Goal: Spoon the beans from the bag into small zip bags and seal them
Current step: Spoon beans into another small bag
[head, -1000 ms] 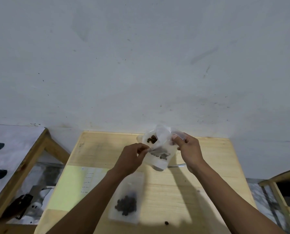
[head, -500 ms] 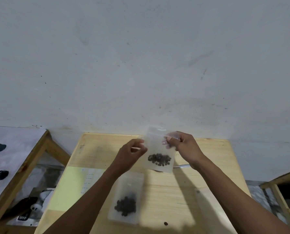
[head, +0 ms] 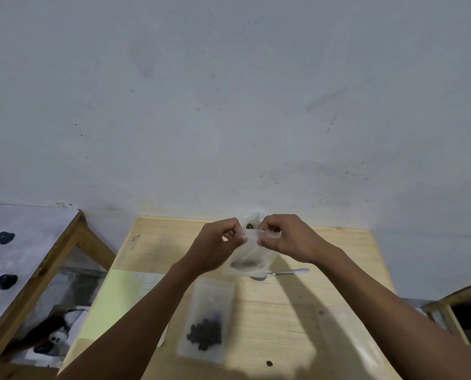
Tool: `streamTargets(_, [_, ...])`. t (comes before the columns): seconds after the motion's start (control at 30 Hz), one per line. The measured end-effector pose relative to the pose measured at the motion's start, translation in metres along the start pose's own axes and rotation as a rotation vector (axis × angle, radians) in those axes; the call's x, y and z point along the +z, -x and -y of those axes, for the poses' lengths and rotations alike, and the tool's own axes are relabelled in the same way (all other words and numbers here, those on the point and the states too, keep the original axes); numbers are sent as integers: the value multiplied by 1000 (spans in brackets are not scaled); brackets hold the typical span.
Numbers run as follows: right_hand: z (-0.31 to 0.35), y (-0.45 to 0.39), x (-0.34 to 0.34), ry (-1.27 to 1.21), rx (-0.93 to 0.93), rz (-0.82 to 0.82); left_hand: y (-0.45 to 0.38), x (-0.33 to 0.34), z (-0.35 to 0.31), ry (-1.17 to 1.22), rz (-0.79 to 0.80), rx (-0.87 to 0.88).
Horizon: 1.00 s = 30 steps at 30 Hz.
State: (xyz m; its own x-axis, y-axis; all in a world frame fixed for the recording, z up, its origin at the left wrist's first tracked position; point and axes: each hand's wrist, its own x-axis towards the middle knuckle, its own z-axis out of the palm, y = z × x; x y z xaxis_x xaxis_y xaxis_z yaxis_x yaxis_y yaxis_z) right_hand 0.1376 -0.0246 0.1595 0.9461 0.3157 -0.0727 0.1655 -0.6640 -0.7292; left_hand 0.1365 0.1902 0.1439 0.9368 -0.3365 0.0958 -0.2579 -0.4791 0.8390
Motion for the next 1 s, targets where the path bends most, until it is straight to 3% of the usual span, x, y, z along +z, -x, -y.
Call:
streamTargets(0.3, [10,5,11,92,-76,-30,6,-3,5,-46,-19,59])
streamTargets(0.57, [6,15,16,-104,81,-190,21,-14,11,158,-39,-104])
streamTargets(0.77, [15,19,32,-68,86,-240,33,-18,16,293,-25,-181])
streamTargets(0.87, [22,19,46,-204,122,-245,39,-23,16,369,-72,-183])
streamTargets(1.0, [34,25,67,-559,233,-204,49,-31,31,469,-101,-234])
